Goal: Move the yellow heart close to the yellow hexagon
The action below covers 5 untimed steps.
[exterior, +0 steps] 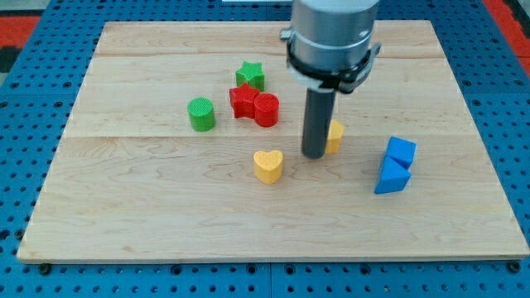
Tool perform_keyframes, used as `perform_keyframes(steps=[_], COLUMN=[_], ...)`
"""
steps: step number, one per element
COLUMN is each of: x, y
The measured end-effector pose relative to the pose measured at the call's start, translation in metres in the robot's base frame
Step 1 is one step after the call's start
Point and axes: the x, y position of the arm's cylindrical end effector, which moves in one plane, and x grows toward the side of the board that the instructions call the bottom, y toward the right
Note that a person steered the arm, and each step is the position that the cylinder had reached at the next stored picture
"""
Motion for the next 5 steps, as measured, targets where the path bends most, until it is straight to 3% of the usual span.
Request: perform_keyframes(steps=[2,3,4,5], x=[-0.068,-0.090,-0.084,-0.033], y=[0.035,0.020,0.079,0.009])
